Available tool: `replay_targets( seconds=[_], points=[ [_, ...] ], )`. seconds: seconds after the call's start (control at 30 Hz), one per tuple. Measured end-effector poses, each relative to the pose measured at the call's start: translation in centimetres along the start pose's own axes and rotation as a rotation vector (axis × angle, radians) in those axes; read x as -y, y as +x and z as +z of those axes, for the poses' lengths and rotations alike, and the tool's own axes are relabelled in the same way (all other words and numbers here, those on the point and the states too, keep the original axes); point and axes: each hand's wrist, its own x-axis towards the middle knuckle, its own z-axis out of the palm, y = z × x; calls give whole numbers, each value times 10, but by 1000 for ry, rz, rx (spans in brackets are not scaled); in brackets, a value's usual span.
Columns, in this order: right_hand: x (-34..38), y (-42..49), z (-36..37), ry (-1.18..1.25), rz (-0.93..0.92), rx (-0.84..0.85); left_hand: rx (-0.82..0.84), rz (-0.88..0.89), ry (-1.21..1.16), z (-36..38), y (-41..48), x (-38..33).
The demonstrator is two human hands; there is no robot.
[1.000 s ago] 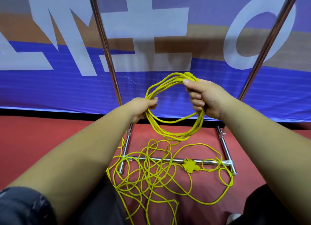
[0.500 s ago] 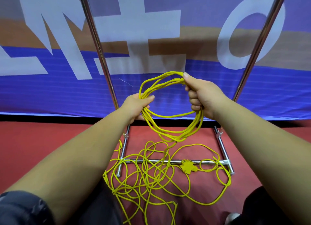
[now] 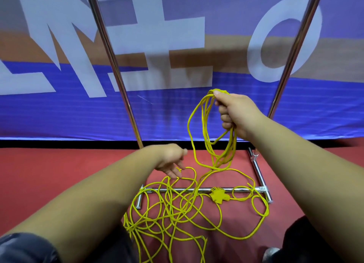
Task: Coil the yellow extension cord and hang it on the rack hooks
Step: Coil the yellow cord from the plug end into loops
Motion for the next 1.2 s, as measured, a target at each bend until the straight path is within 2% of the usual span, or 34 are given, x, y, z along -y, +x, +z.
replay_targets(
  seconds=[0.07,0.2,0.27,0.33,0.43,0.57,0.7,0.87,0.9,1.0,1.2],
  points=[
    [3,-1,-2,44,10,4,-37,88,180,18,6,5],
    [10,-5,-6,174,28,14,42,221,762,49,10,17],
    [15,-8,-7,234,26,28,58,240,905,58,11,25],
    [19,-10,-10,283,19,35,81,238,939,61,15,33],
    [23,-12,-19,321,8,31,97,224,855,56,20,41],
    [24,-9,-31,288,7,28,-4,159,696,38,19,38],
    [22,-5,-45,171,-23,15,-244,88,567,5,8,23],
    [17,-4,-55,-37,-42,-4,-513,216,402,-25,-16,-19],
    [16,-3,-56,-62,-40,-10,-534,239,305,-28,-21,-28],
    [11,-3,-54,-117,-37,-31,-526,282,-149,-33,-35,-51],
    [6,-6,-39,-117,-48,-59,-438,382,-573,-42,-76,-102]
  ],
)
